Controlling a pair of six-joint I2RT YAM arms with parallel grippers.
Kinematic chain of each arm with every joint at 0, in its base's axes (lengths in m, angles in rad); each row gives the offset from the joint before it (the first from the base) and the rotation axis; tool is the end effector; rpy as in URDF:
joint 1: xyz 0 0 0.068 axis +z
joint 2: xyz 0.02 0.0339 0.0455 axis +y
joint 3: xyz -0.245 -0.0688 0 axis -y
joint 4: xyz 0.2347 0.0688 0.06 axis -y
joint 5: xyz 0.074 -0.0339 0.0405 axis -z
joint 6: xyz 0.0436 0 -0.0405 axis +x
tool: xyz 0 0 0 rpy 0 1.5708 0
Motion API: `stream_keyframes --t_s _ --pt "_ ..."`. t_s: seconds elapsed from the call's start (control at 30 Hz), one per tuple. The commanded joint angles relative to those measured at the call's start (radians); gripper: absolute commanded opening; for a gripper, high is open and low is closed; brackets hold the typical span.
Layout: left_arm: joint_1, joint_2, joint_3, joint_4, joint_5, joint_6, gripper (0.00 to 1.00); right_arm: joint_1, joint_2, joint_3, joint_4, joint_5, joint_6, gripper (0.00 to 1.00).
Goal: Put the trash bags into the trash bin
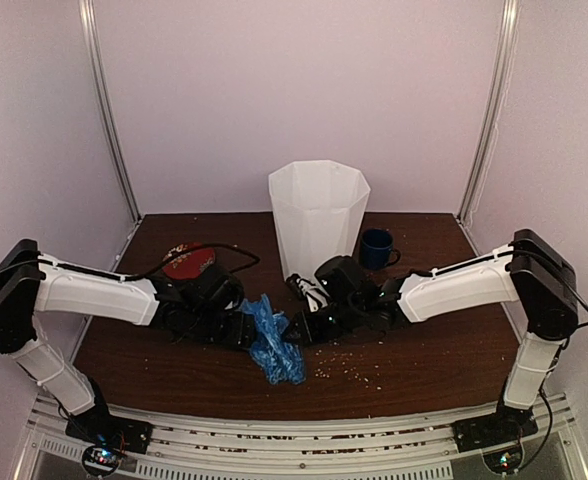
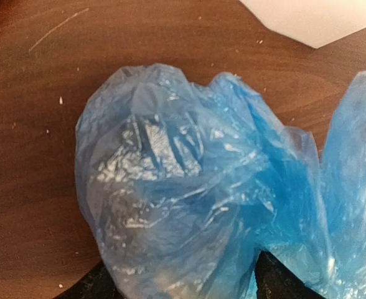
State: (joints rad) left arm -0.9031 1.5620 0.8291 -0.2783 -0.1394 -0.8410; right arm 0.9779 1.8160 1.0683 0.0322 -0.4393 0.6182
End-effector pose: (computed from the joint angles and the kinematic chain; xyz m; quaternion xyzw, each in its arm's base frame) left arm 0.1872 -0.2276 0.1468 0.0105 0.9589 -0.1679 0.2285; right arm 0.1958 0.3238 0.1612 -0.2478 0.8576 0.4282 0.1406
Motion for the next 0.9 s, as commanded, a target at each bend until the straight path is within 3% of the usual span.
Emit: stream_keyframes --t_s 0.0,0.13,0.3,0.37,0.43,0.53,0.63,0.87 --pt "0.01 -0.017 0.05 0.013 -0.024 0.04 0.74 0.005 -0.04 0.001 0.007 -0.002 -0.005 0.02" --pt "0.019 -0.074 0.08 -0.09 -0.07 0.055 0.81 0.006 -0.127 0.034 -0.081 0.079 -0.018 0.0" --pt "0.019 -0.285 0.175 -0.243 -0.142 0.106 0.87 0.011 -0.266 0.13 -0.242 0.202 -0.042 0.0" --pt "0.019 -0.363 0.217 -0.244 -0.106 0.142 0.88 0.016 -0.31 0.146 -0.281 0.251 -0.048 0.0" --pt "0.018 -0.41 0.22 -0.179 0.022 0.194 0.87 0.023 -0.342 0.141 -0.296 0.268 -0.062 0.0" --pt "0.019 -0.378 0.207 -0.136 0.198 0.194 0.79 0.025 -0.366 0.096 -0.273 0.271 -0.07 0.0" --pt "0.019 -0.325 0.19 -0.139 0.229 0.14 0.71 0.024 -0.366 0.065 -0.223 0.274 -0.078 0.0" --pt "0.084 -0.223 0.143 -0.002 0.309 0.066 0.84 0.027 -0.328 0.02 -0.18 0.251 -0.098 0.0"
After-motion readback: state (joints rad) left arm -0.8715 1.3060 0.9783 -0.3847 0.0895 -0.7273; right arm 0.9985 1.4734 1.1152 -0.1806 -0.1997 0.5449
